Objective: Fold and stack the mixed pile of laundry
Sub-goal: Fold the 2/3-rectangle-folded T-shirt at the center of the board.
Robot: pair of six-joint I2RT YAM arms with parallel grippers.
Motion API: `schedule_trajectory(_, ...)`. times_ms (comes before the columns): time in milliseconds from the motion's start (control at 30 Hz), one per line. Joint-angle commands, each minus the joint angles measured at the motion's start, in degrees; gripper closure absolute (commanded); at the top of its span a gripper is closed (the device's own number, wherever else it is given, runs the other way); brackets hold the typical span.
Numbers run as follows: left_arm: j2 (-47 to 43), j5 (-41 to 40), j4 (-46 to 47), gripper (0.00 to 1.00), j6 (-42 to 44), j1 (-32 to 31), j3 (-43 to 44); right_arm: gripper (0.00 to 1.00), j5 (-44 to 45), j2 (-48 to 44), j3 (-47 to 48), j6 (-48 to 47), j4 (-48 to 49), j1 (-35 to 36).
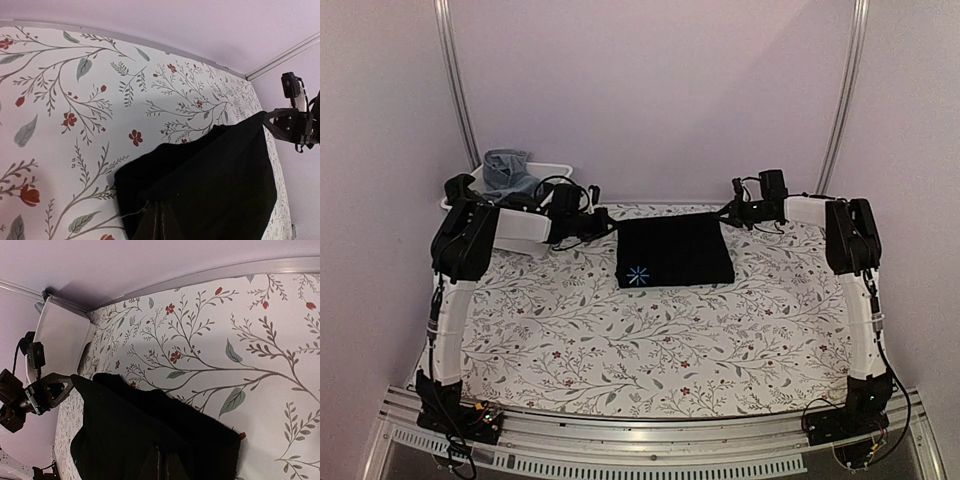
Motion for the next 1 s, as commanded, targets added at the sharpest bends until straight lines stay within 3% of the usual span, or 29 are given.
schedule_trajectory(0, 5.07, 0.23, -1.47, 1.00, -0.44, 1.63, 7.67, 1.00, 0.73, 4.11, 5.26, 1.34, 1.90, -0.63)
schedule_trajectory(200, 10.82, 0.08, -4.04, 1.00, -1.55, 2.04, 13.55, 0.93, 1.09, 10.09, 9.83, 3.48, 1.87, -0.72)
schedule_trajectory(333, 10.88, -0.20, -3.97, 1.00, -2.29, 2.61, 13.63, 0.69, 0.88, 11.67, 11.13, 3.89, 1.69, -0.92)
schedule_trajectory(367, 10.46, -0.08, -4.03, 0.95, -2.44, 2.73, 13.52, 0.64, 0.85, 11.37, 11.09, 3.85, 1.39, -1.10)
schedule_trajectory(433, 8.69, 0.15, -3.55, 0.72, -2.76, 3.24, 12.34, 0.58, 0.75, 9.94, 9.88, 3.66, 0.81, -1.41)
schedule_trajectory(467, 7.45, 0.34, -3.32, 0.65, -2.12, 3.31, 11.76, 0.58, 0.88, 7.89, 8.56, 3.39, 0.89, -1.63)
schedule_trajectory(567, 3.43, 0.11, -4.86, 0.50, 0.14, 3.17, 10.37, 0.51, 2.18, 2.35, 3.45, 2.53, 1.41, -2.06)
schedule_trajectory(633, 0.25, 0.32, -4.83, 0.45, 0.98, 2.99, 7.57, 0.48, 2.71, -2.28, 0.13, 1.54, 1.51, -2.00)
schedule_trajectory(800, -7.33, 0.40, -3.32, 0.44, 3.98, 0.16, -2.64, 0.48, -0.06, -9.48, -9.05, 0.11, 1.71, -1.77)
schedule_trajectory(967, -9.05, 2.57, -2.85, 0.47, 7.10, -4.92, -7.56, 0.48, -3.38, -14.42, -20.76, 0.39, 6.15, 1.26)
